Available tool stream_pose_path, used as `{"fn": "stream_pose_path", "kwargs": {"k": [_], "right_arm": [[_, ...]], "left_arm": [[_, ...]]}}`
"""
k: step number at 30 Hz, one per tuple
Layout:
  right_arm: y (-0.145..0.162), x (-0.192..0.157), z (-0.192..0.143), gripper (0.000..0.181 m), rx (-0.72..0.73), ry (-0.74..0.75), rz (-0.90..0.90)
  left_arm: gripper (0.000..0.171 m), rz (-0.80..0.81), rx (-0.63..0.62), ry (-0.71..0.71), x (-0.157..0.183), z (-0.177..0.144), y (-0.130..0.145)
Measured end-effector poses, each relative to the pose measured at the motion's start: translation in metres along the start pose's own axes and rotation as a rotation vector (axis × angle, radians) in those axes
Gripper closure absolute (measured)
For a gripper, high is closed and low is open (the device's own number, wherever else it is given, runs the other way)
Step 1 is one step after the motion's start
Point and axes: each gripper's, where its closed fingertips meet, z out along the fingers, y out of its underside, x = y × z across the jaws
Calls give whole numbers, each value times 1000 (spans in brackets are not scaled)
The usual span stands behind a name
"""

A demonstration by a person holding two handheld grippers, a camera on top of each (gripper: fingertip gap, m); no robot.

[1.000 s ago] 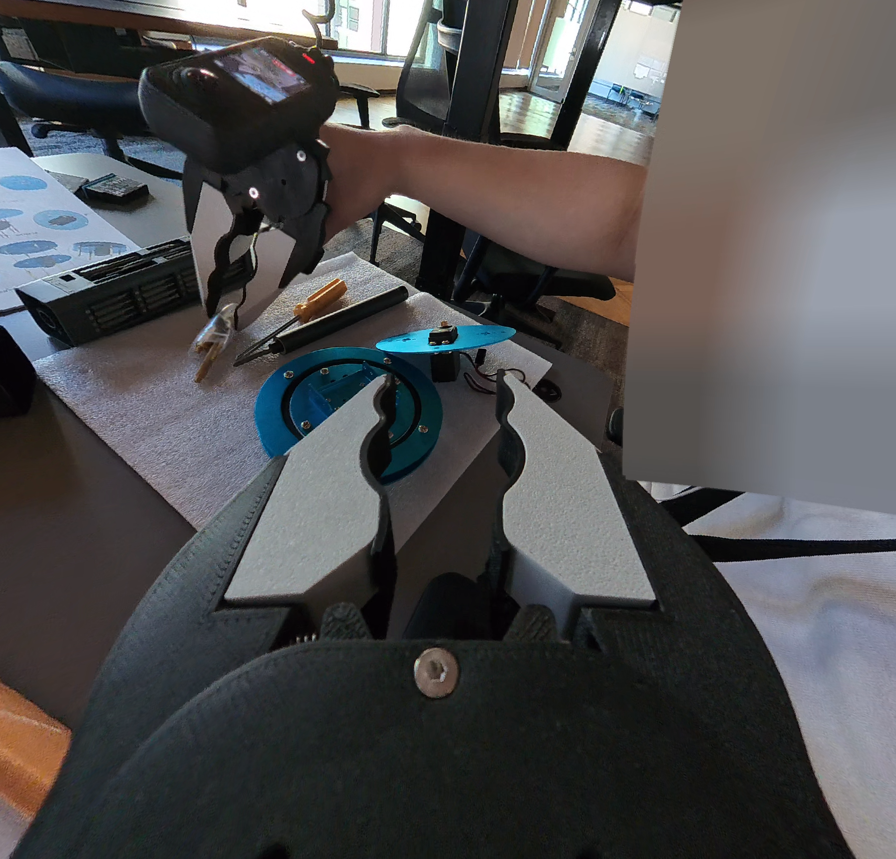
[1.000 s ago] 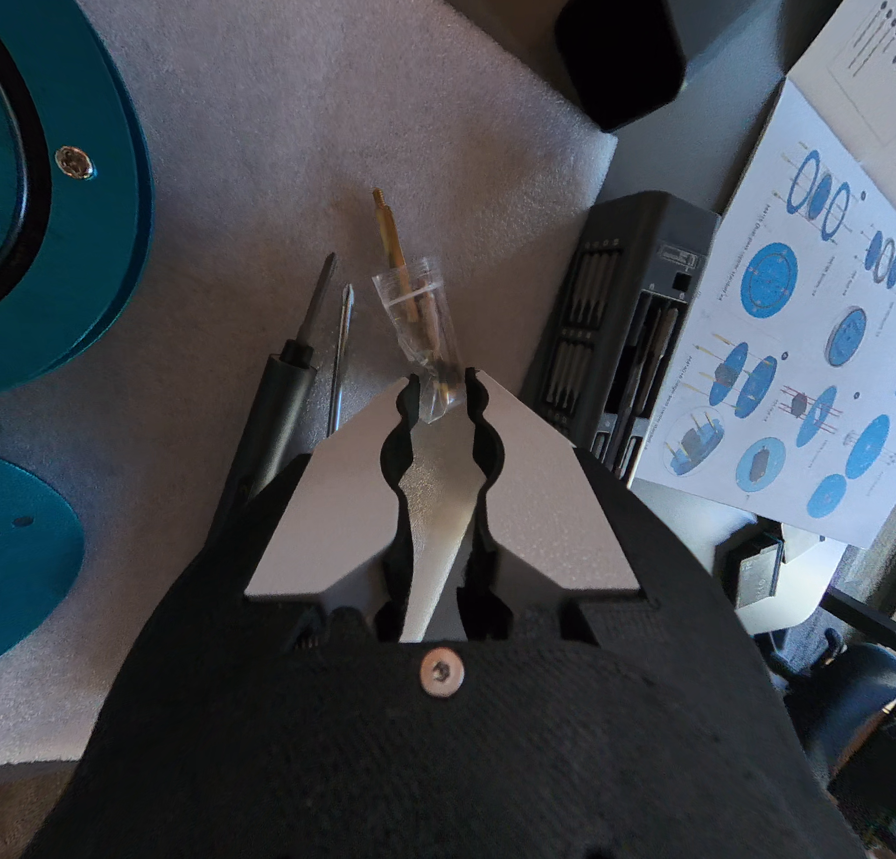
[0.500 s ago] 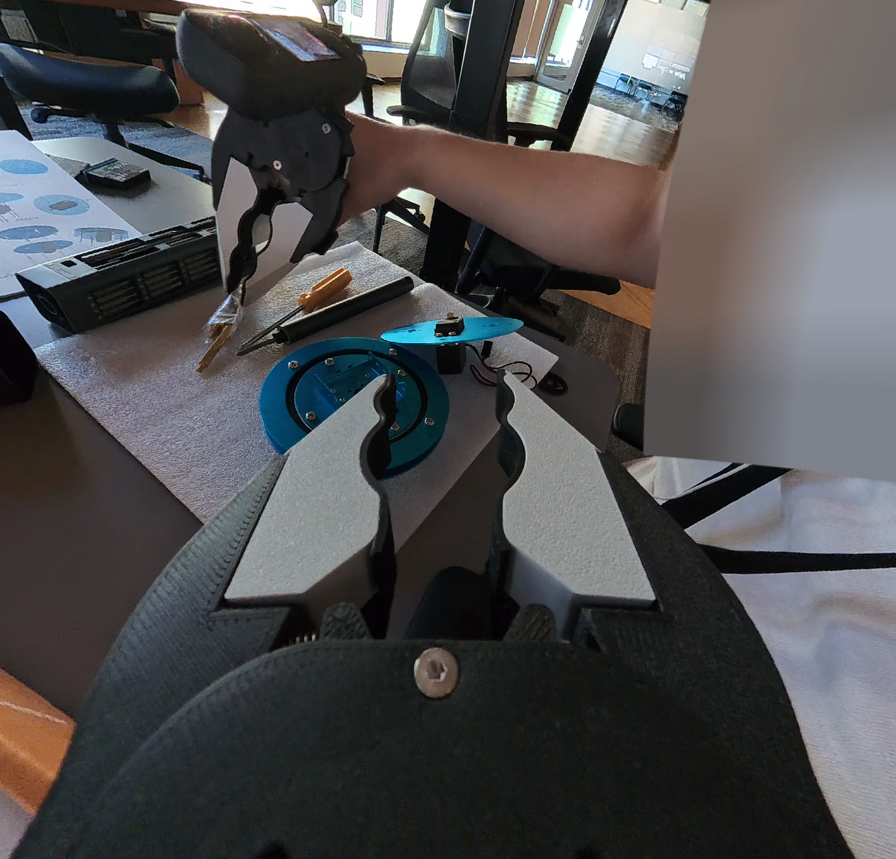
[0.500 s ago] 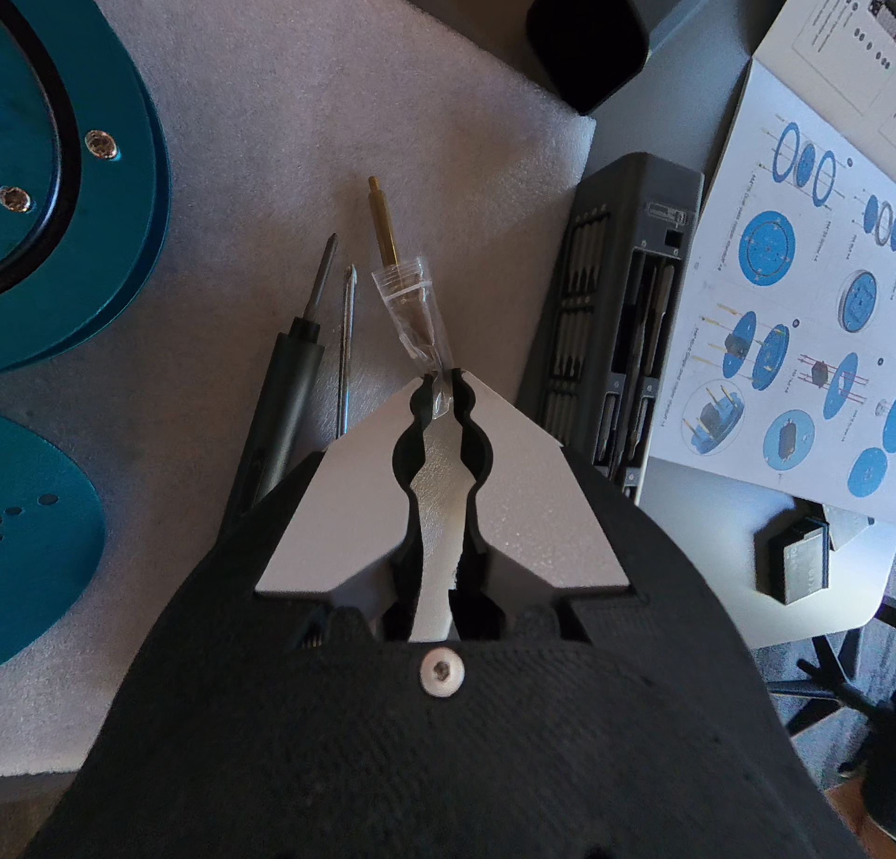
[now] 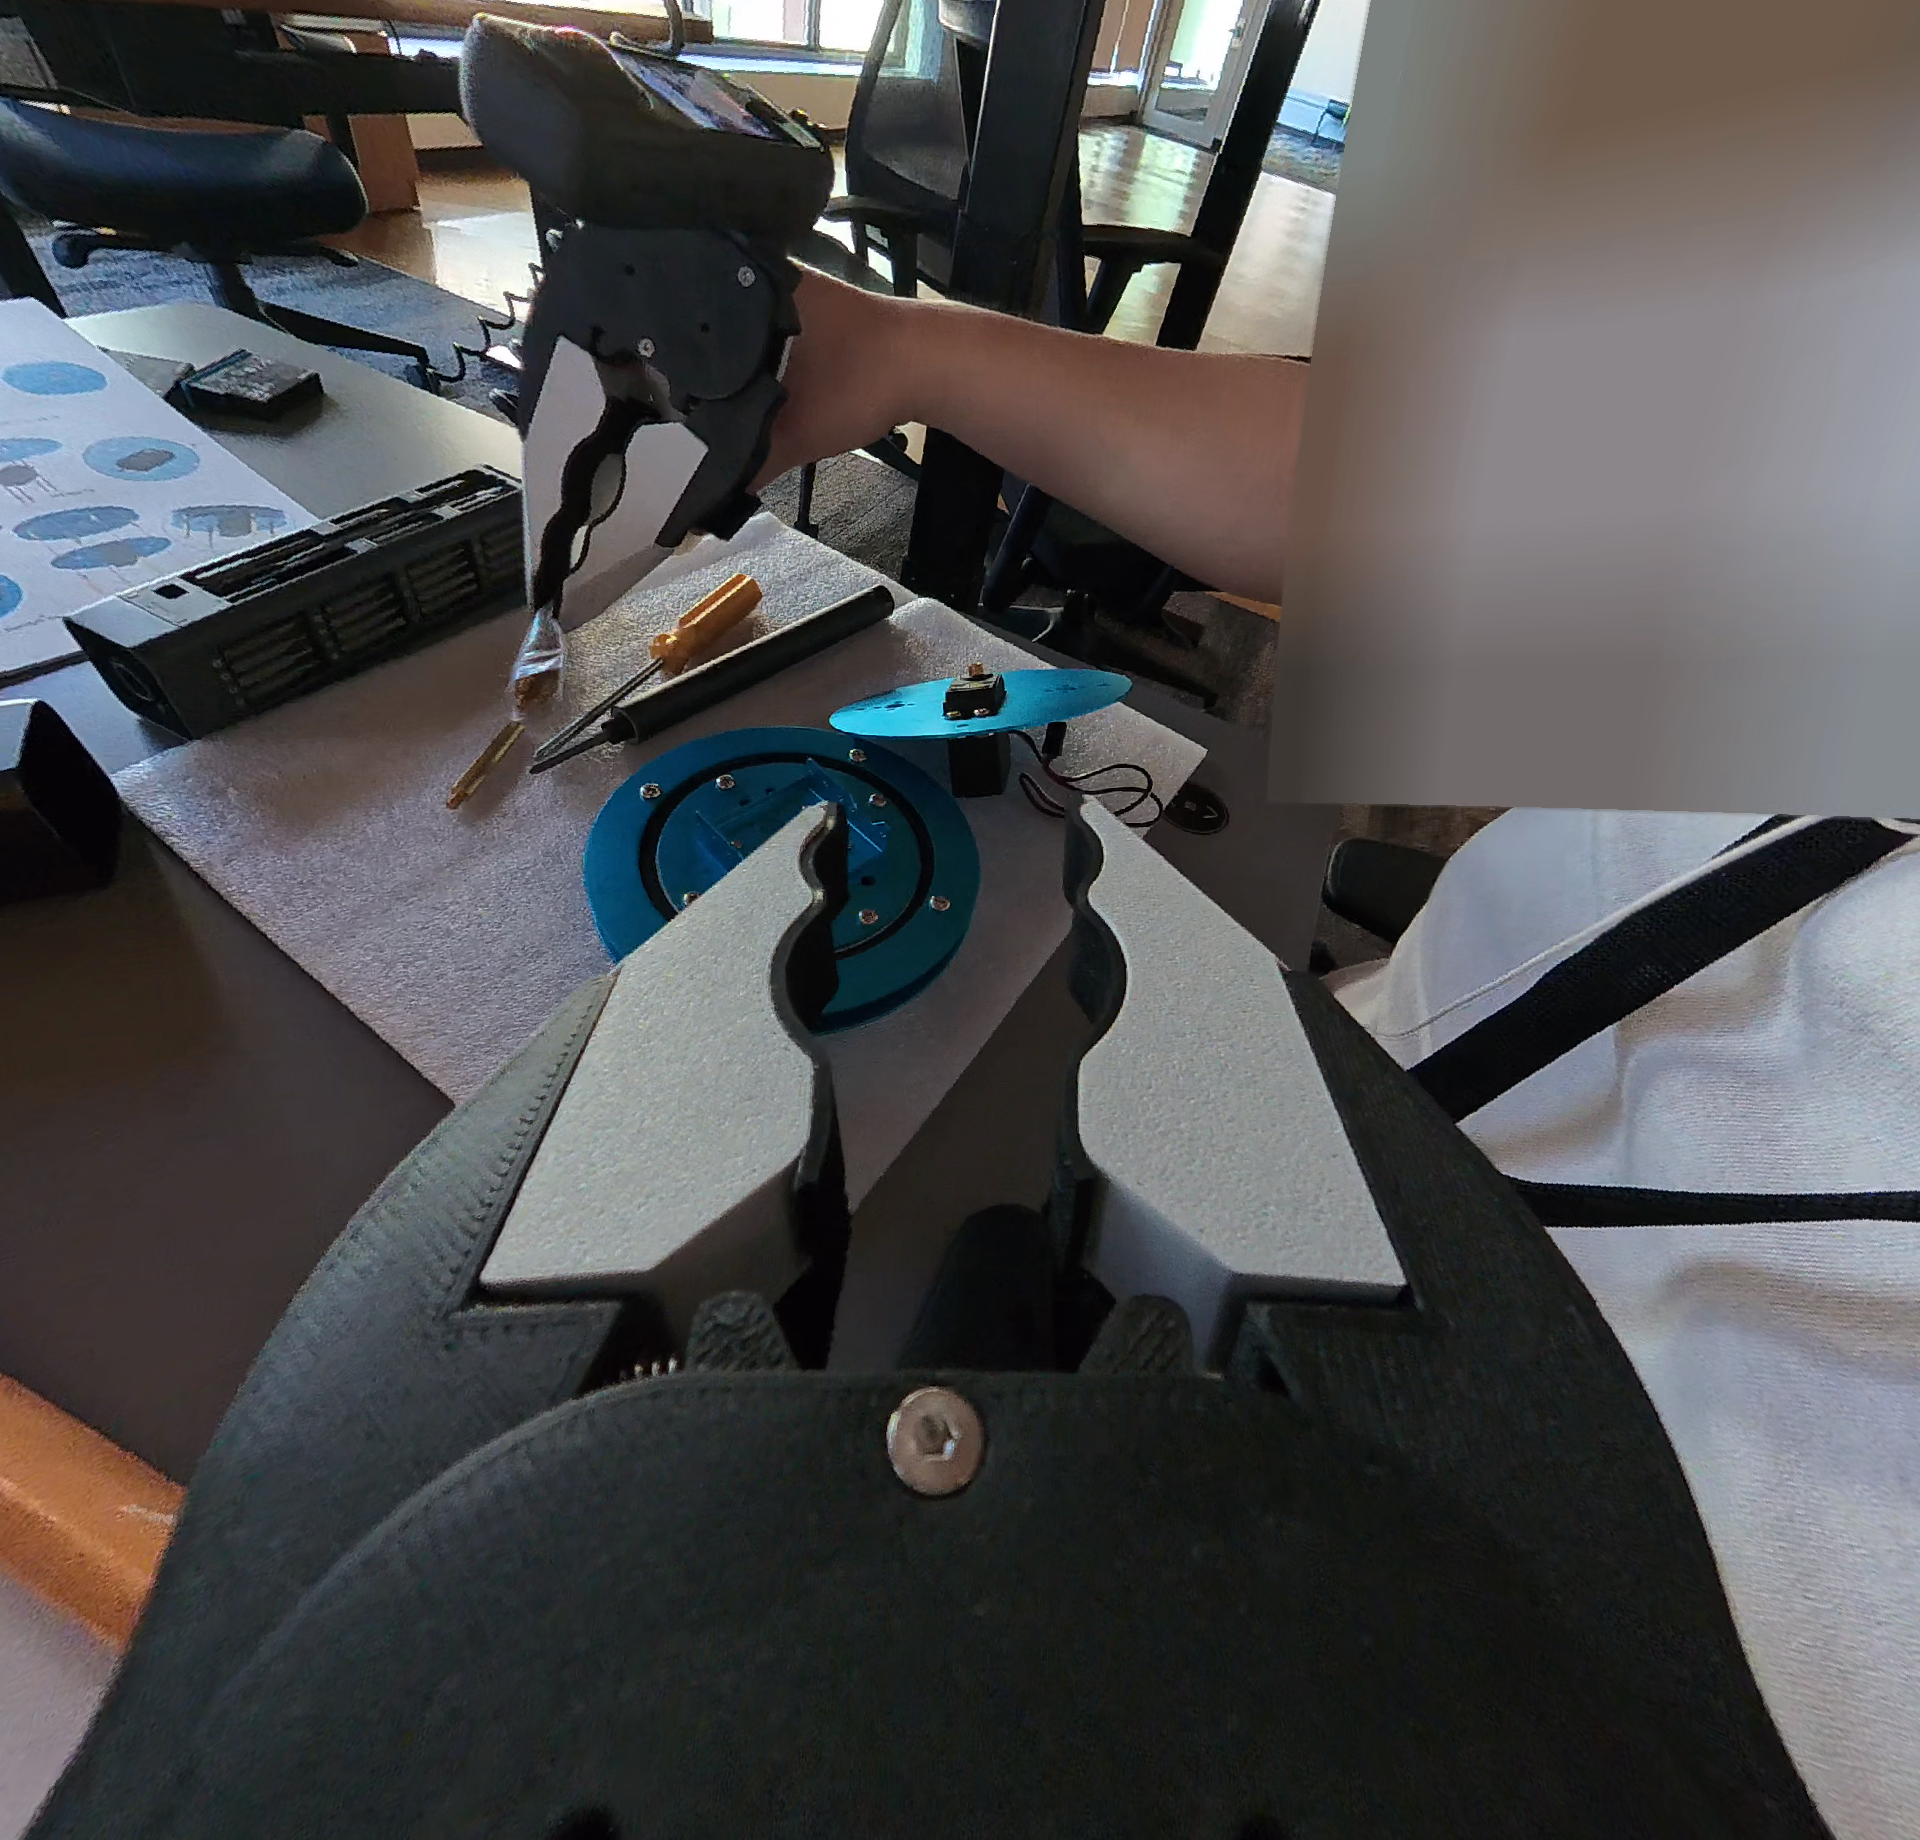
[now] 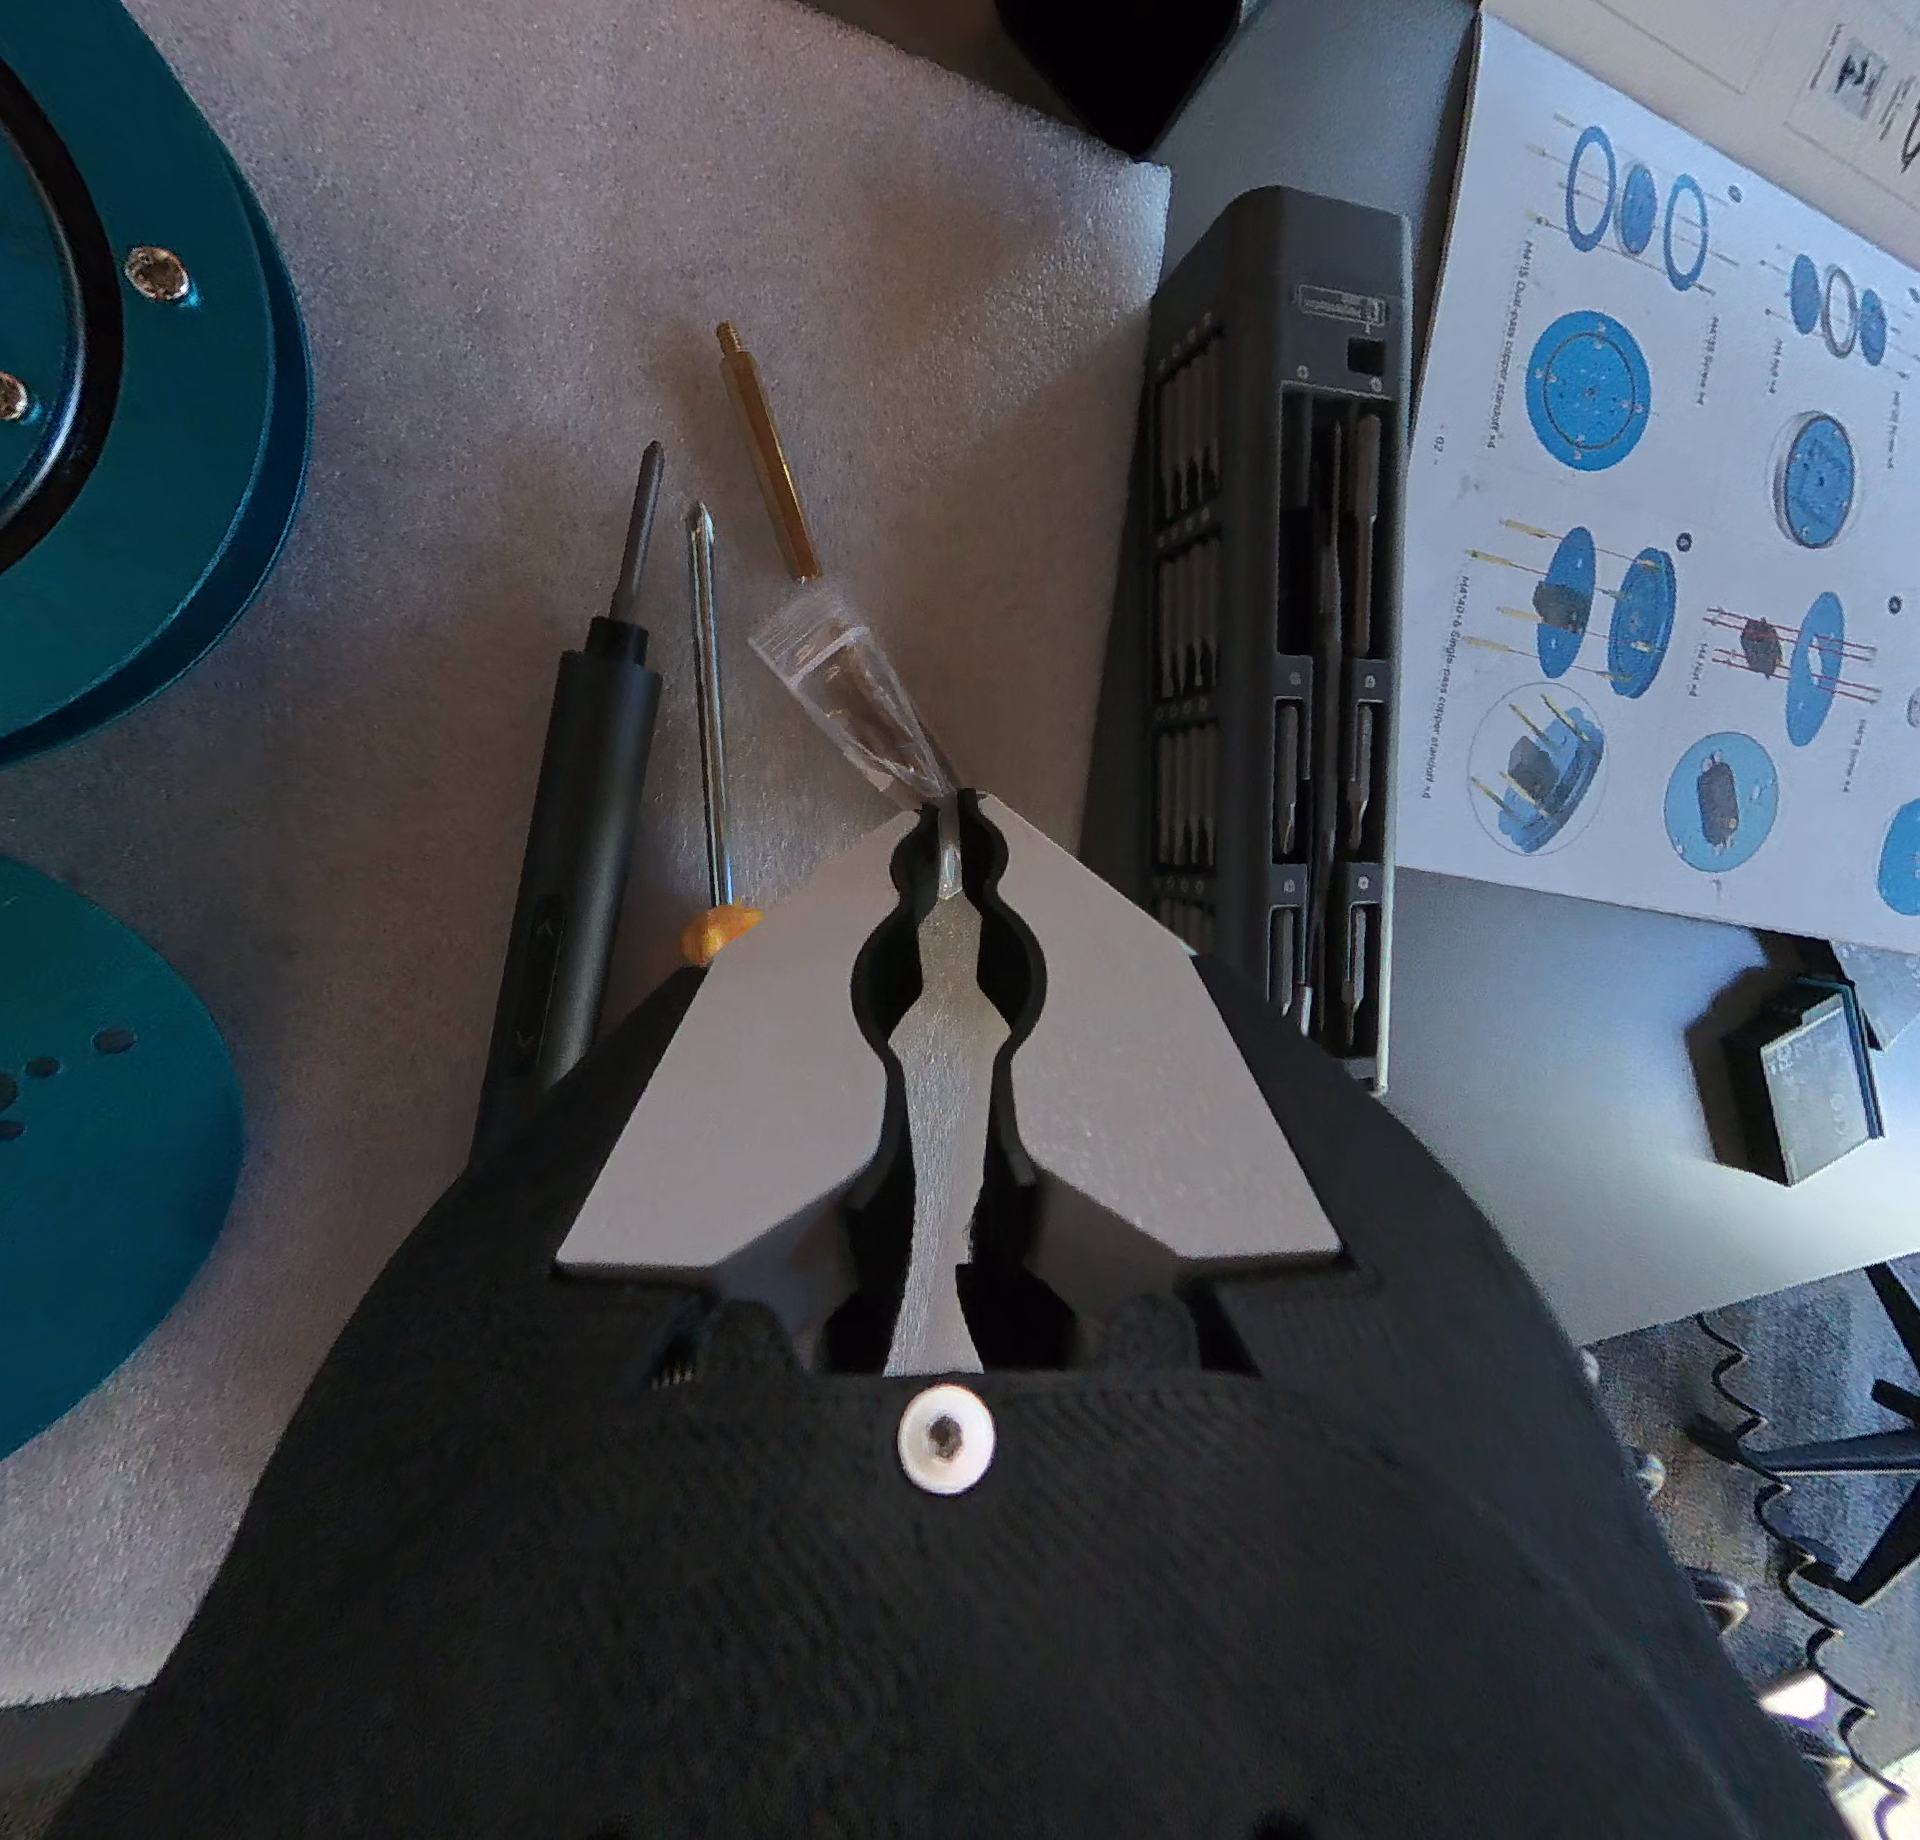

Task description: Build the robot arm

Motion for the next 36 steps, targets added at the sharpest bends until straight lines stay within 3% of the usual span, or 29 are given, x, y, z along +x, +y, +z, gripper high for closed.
{"fn": "stream_pose_path", "kwargs": {"k": [9, 16, 20, 28, 36], "right_arm": [[-21, 5, 0, 181, 43, 14, 40], [-13, 12, 3, 181, 70, -18, 206], [-33, 5, 5, 181, 149, -72, 311], [-40, 14, 18, 181, 71, 25, 236], [-45, 2, 22, 181, 27, -3, 180]], "left_arm": [[132, -18, 0, 6, -1, 1, 3], [133, -23, 4, 3, -2, -2, 3], [133, -25, 8, 13, -2, -1, 2], [133, -16, -12, 14, 0, 3, 4], [133, -21, -15, 17, 0, 2, 4]]}}
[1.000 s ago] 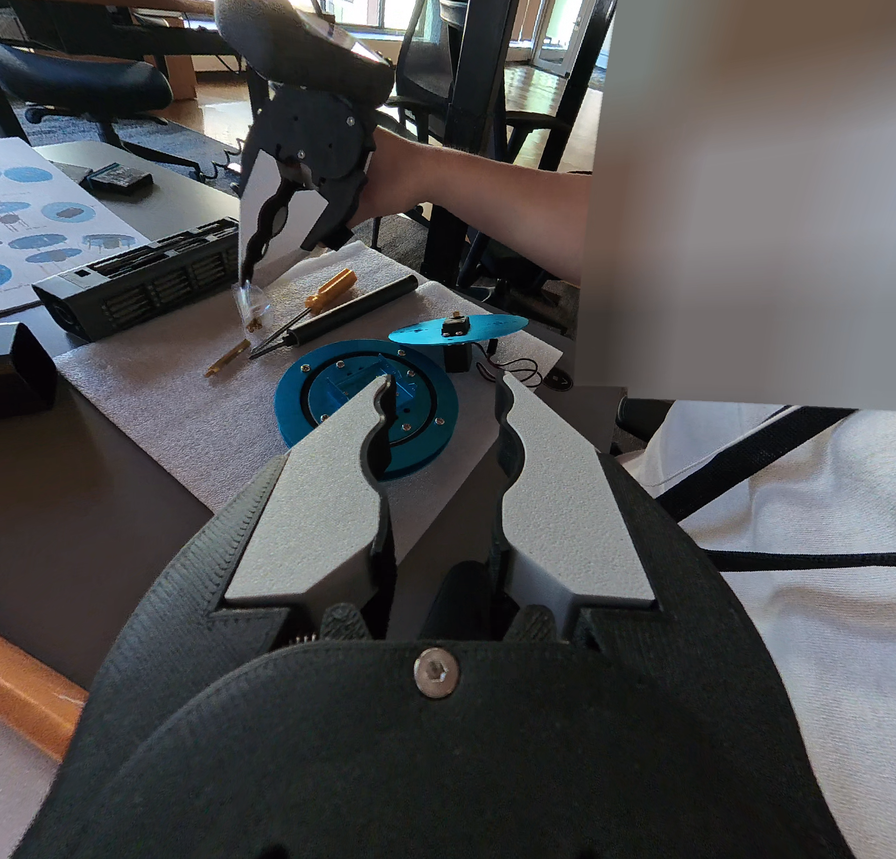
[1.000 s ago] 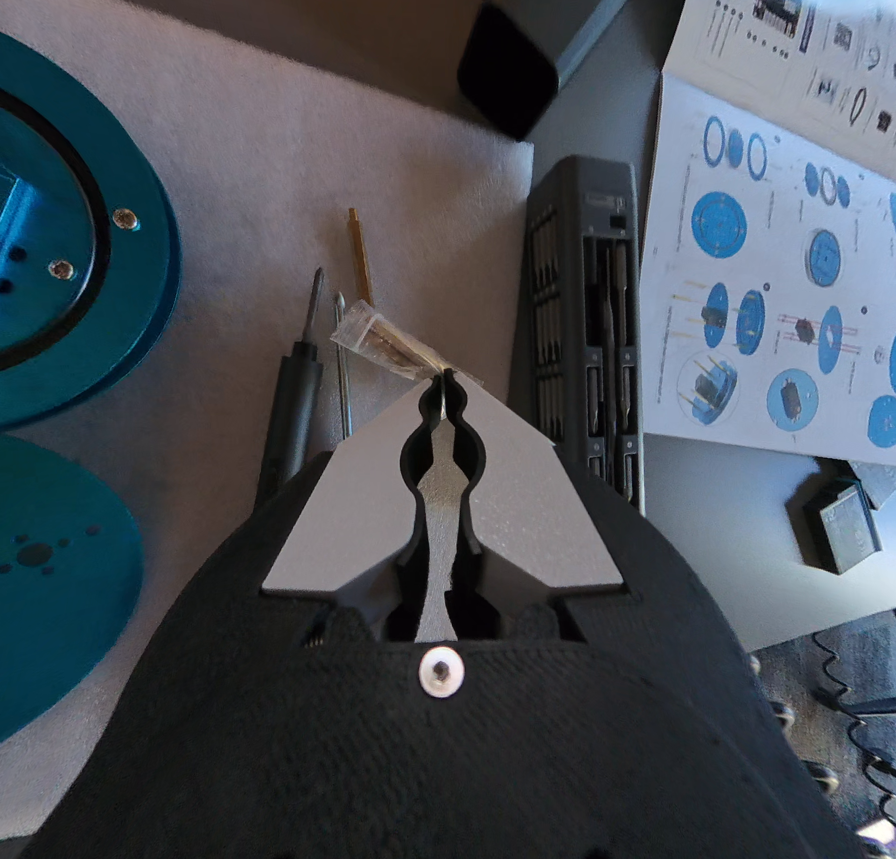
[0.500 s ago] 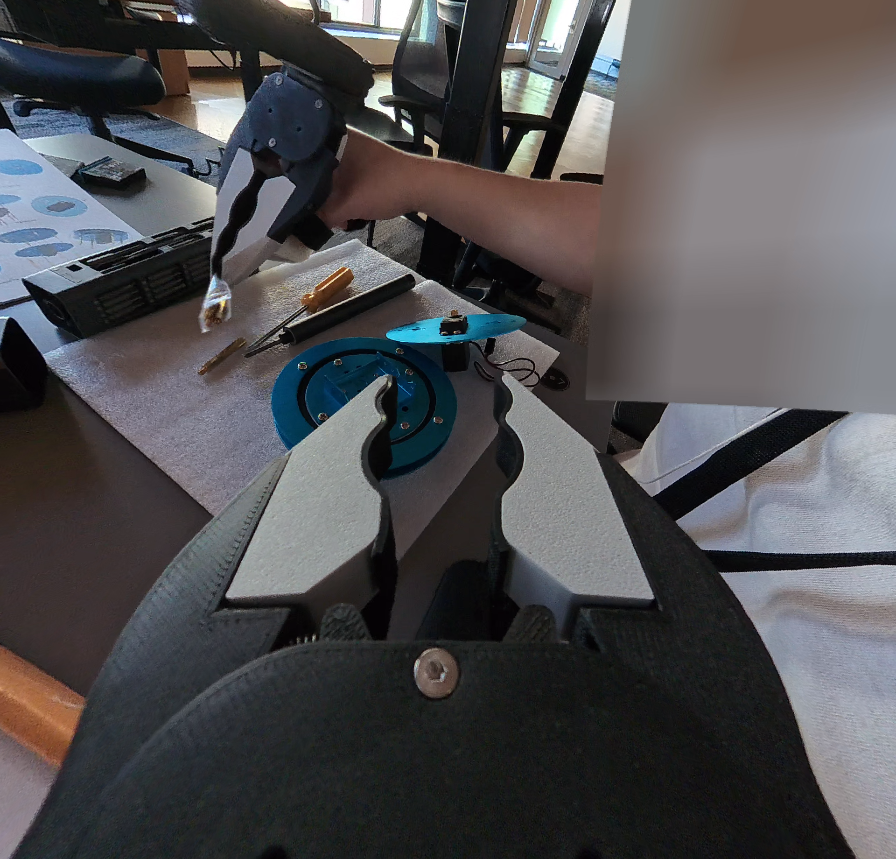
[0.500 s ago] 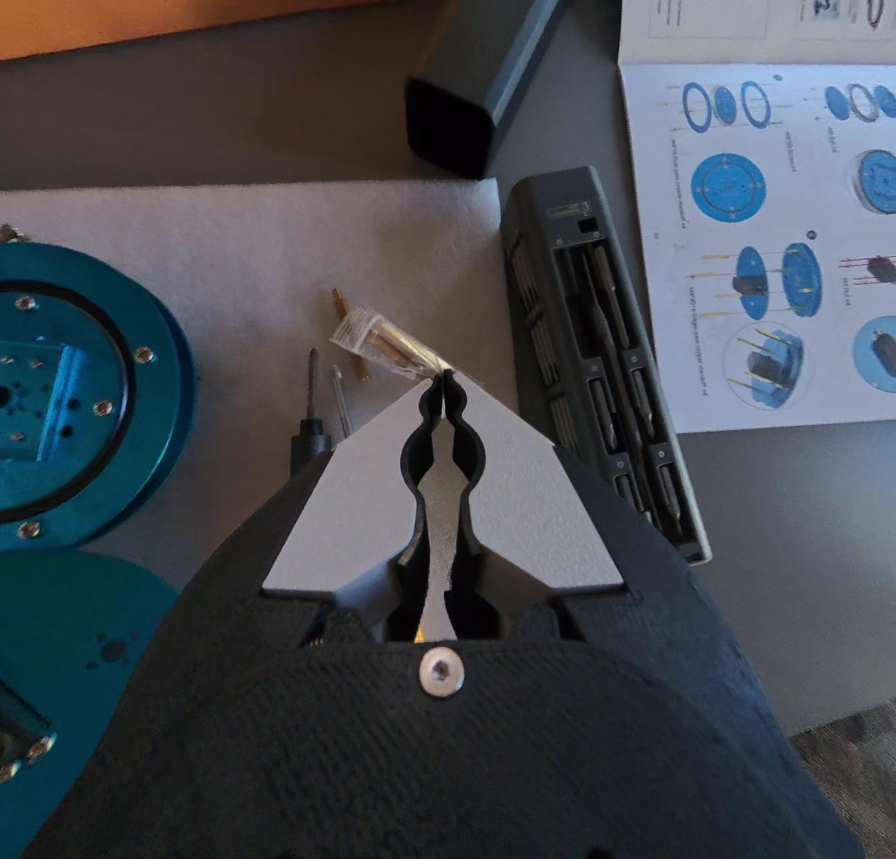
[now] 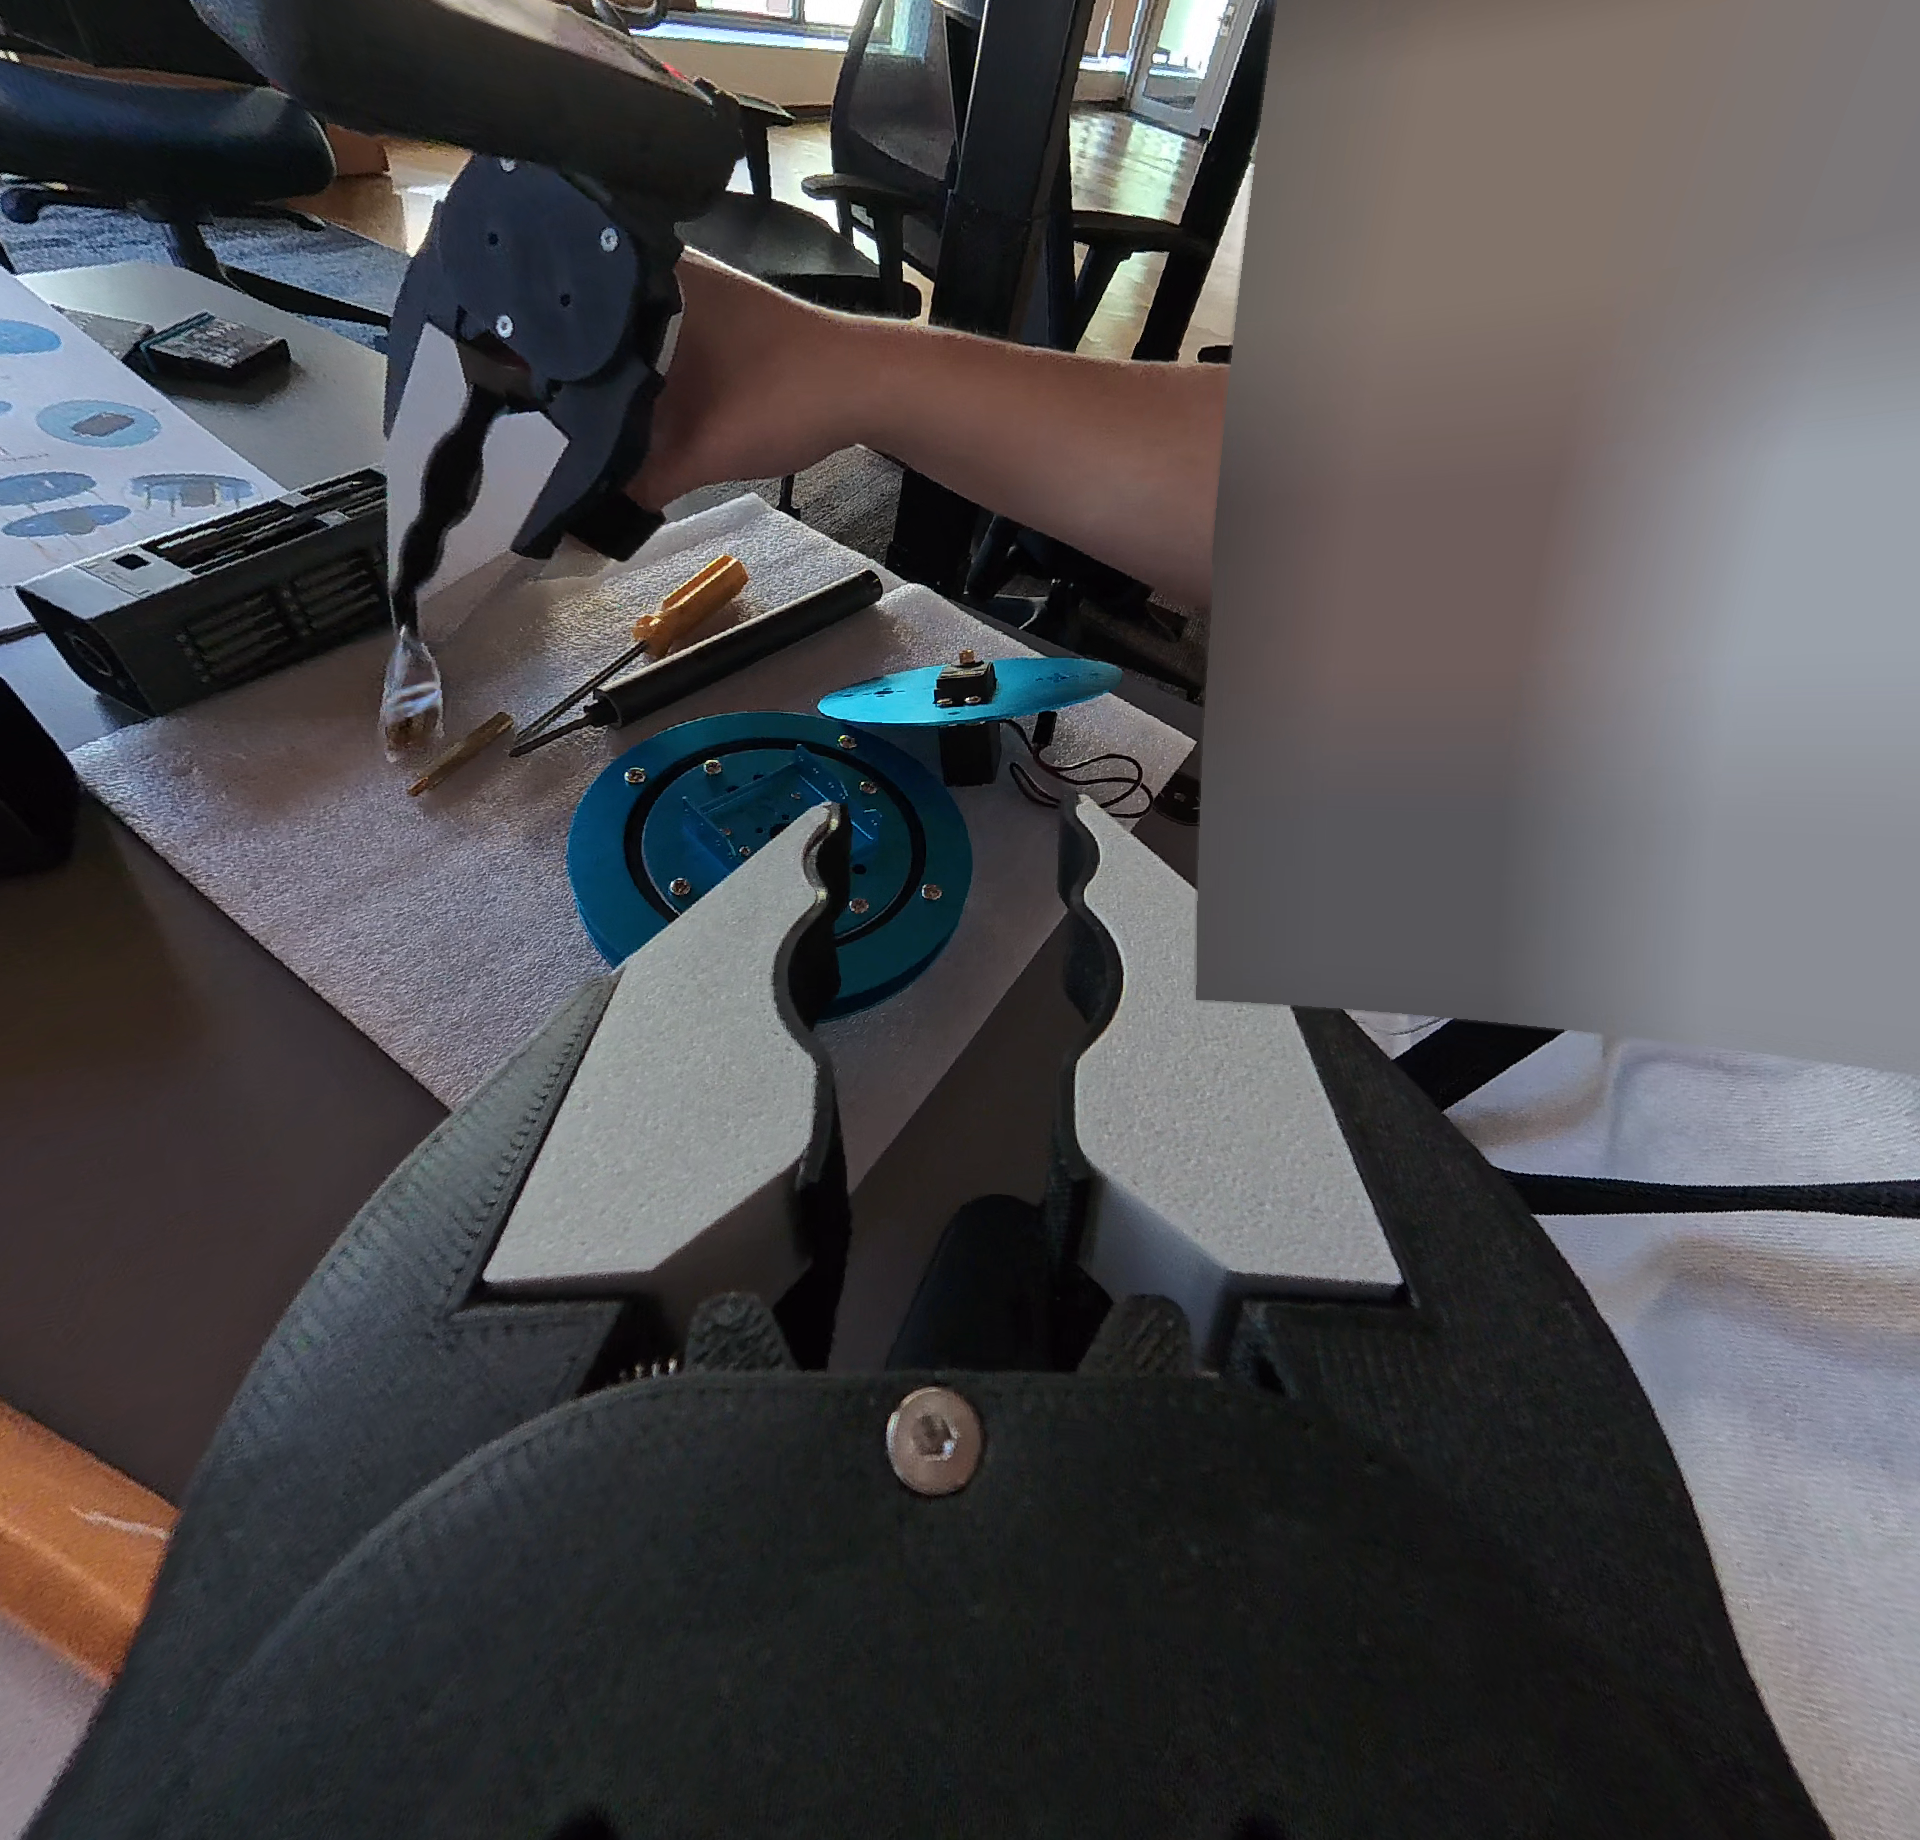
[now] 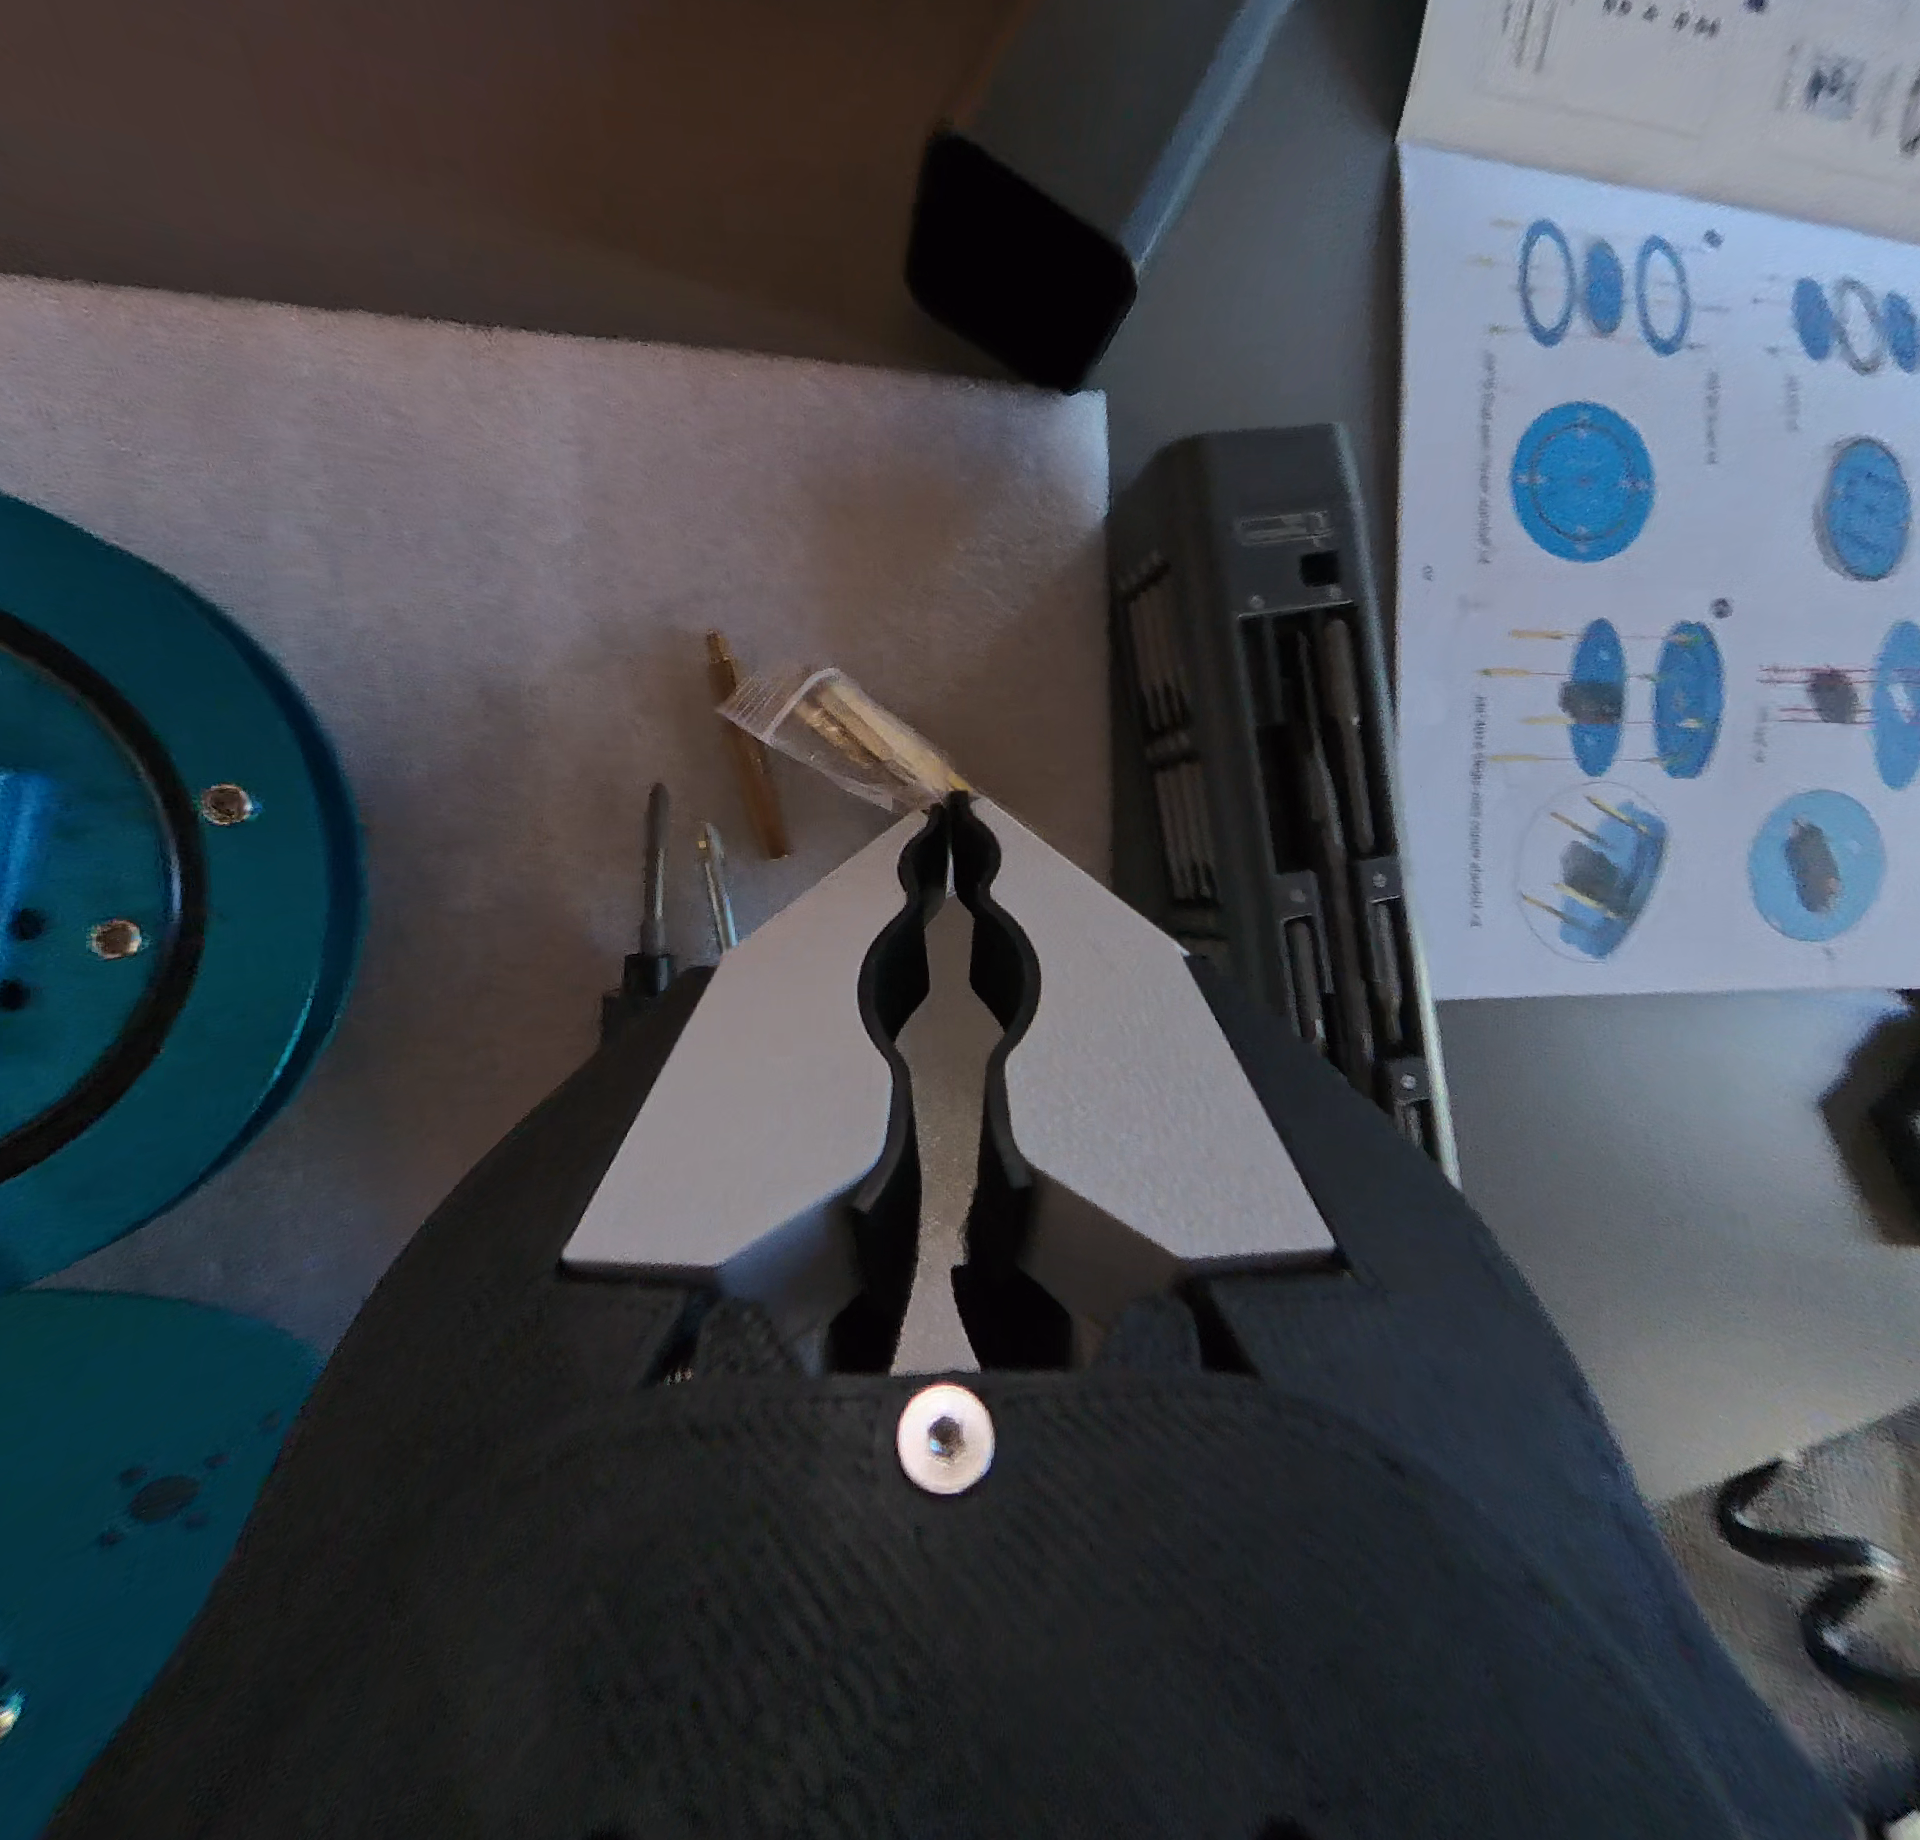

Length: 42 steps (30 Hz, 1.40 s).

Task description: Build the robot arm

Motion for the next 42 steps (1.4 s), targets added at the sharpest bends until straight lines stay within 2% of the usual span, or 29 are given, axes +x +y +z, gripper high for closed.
{"fn": "stream_pose_path", "kwargs": {"k": [2, 5, 7, 10, 12, 19, 42], "right_arm": [[3, 7, -1, 181, -18, 35, -8], [-2, -2, -3, 181, 4, -26, 24], [-4, 5, -5, 181, 15, 21, 13], [-10, -4, -5, 181, 40, -51, 68], [0, 10, -2, 181, -28, 64, 4], [1, 7, -3, 181, -3, 4, 61], [29, 23, -23, 181, -1, 34, 177]], "left_arm": [[133, 2, -5, 1, 0, 1, 1], [133, 2, -7, 10, 2, 3, 0], [133, 6, -9, 10, 2, 4, 0], [133, 7, -11, 13, 4, 4, 0], [132, 13, -10, 5, 4, 3, 0], [133, 5, -6, 3, 7, 2, 3], [132, -1, -6, -7, 6, -1, 6]]}}
